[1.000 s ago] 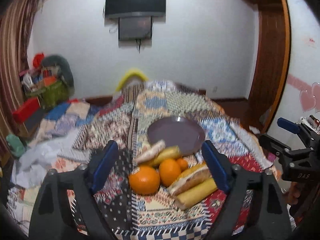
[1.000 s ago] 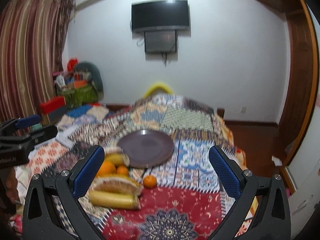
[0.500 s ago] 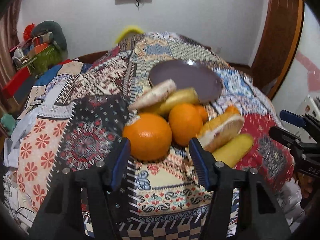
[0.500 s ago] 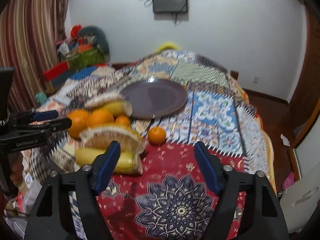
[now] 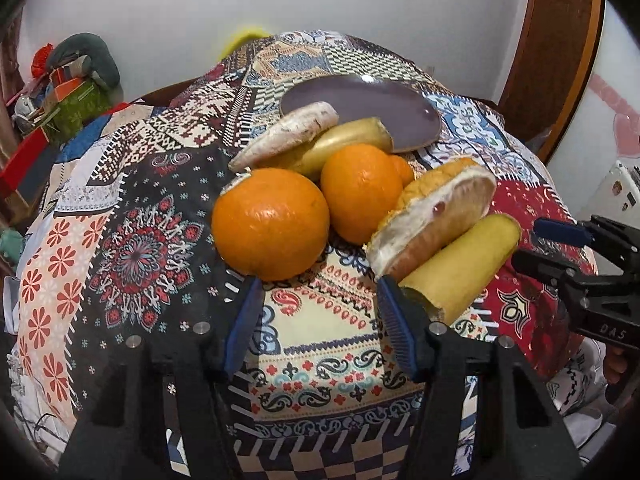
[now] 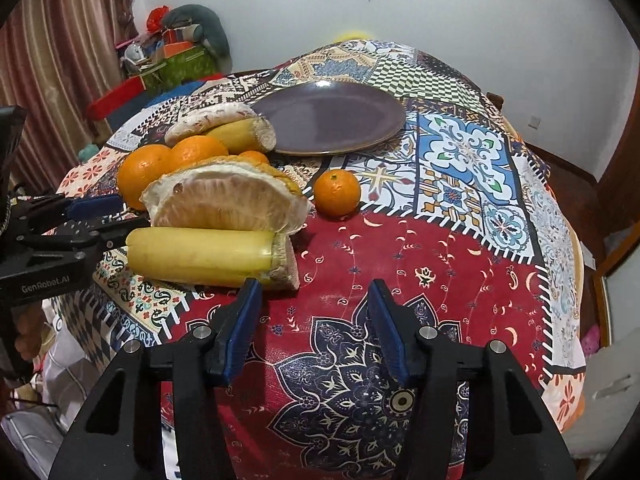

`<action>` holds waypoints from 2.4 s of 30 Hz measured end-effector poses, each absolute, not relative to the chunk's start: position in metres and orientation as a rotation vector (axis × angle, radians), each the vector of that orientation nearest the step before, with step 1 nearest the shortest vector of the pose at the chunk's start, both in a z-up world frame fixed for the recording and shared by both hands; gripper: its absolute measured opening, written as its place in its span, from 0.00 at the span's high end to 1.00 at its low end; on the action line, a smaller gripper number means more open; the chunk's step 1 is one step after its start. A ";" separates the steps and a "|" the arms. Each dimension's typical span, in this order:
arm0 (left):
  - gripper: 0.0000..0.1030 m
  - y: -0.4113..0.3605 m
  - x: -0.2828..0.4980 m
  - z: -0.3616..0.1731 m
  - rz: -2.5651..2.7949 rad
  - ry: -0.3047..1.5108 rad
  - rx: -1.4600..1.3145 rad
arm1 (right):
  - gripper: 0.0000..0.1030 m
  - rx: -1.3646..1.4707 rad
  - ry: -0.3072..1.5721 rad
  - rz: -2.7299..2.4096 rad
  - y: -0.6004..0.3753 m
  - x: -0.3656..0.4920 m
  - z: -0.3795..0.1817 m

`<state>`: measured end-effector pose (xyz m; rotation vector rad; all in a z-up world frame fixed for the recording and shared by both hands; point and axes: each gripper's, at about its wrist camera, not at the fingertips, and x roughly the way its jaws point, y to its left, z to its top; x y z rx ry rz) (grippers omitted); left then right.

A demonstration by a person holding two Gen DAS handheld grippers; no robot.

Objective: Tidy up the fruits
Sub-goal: 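Lower both tools toward the fruit pile beside the purple plate, then grasp the peeled pomelo segment with the left tool while the right tool grasps the yellow cylinder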

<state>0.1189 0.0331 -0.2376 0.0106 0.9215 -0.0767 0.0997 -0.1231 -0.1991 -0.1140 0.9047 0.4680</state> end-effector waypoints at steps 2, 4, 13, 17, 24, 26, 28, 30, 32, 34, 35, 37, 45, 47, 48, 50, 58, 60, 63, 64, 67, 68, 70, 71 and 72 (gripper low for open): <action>0.42 0.031 0.118 -0.236 -0.088 0.924 0.007 | 0.50 -0.116 0.907 0.460 -0.123 0.102 -0.200; 0.42 0.025 0.116 -0.235 -0.111 0.927 0.014 | 0.50 -0.113 0.910 0.449 -0.125 0.104 -0.200; 0.42 -0.006 0.117 -0.231 -0.188 0.913 0.029 | 0.50 -0.110 0.899 0.394 -0.139 0.116 -0.197; 0.42 -0.011 0.117 -0.228 -0.199 0.903 0.036 | 0.50 -0.096 0.905 0.400 -0.141 0.114 -0.194; 0.42 0.014 0.106 -0.203 -0.132 0.821 0.016 | 0.40 -0.011 0.911 0.459 -0.132 0.108 -0.178; 0.42 0.025 0.103 -0.196 -0.108 0.794 0.005 | 0.32 -0.004 0.901 0.464 -0.124 0.106 -0.175; 0.42 0.033 0.100 -0.192 -0.089 0.779 -0.001 | 0.27 -0.018 0.891 0.467 -0.112 0.105 -0.174; 0.42 0.039 0.099 -0.190 -0.075 0.772 -0.004 | 0.22 -0.039 0.896 0.470 -0.101 0.105 -0.177; 0.42 0.044 0.096 -0.189 -0.071 0.772 -0.013 | 0.19 -0.054 0.906 0.453 -0.092 0.107 -0.181; 0.42 0.047 0.095 -0.191 -0.066 0.774 -0.016 | 0.19 -0.047 0.921 0.437 -0.087 0.110 -0.187; 0.41 0.049 0.094 -0.192 -0.064 0.777 -0.018 | 0.19 -0.040 0.928 0.429 -0.085 0.111 -0.189; 0.41 0.050 0.093 -0.194 -0.064 0.783 -0.024 | 0.17 -0.032 0.949 0.437 -0.082 0.111 -0.193; 0.41 0.036 0.096 -0.201 -0.088 0.805 -0.005 | 0.22 -0.103 0.953 0.419 -0.077 0.108 -0.203; 0.41 0.032 0.097 -0.201 -0.100 0.810 0.001 | 0.29 -0.068 0.967 0.448 -0.084 0.107 -0.203; 0.41 0.029 0.098 -0.202 -0.108 0.813 0.006 | 0.33 -0.066 0.966 0.455 -0.087 0.106 -0.202; 0.41 0.024 0.101 -0.203 -0.121 0.819 0.012 | 0.40 -0.076 0.961 0.461 -0.094 0.102 -0.200; 0.41 -0.006 0.116 -0.219 -0.184 0.878 0.033 | 0.44 -0.027 0.952 0.438 -0.138 0.091 -0.191; 0.41 -0.014 0.120 -0.223 -0.199 0.893 0.041 | 0.44 -0.015 0.949 0.434 -0.146 0.091 -0.187; 0.41 -0.023 0.125 -0.227 -0.207 0.906 0.060 | 0.44 0.011 0.939 0.437 -0.151 0.093 -0.182; 0.41 -0.025 0.127 -0.230 -0.206 0.913 0.066 | 0.44 0.017 0.928 0.438 -0.151 0.094 -0.180; 0.41 -0.029 0.133 -0.236 -0.178 0.943 0.077 | 0.44 0.001 0.918 0.430 -0.146 0.101 -0.180; 0.41 -0.030 0.135 -0.239 -0.176 0.953 0.074 | 0.44 -0.001 0.922 0.428 -0.145 0.104 -0.182; 0.41 -0.029 0.137 -0.243 -0.178 0.969 0.064 | 0.44 0.022 0.947 0.434 -0.144 0.111 -0.189; 0.41 -0.029 0.137 -0.245 -0.178 0.972 0.060 | 0.44 0.052 0.964 0.444 -0.144 0.114 -0.192; 0.41 -0.029 0.137 -0.245 -0.177 0.967 0.057 | 0.44 0.092 0.985 0.457 -0.145 0.118 -0.196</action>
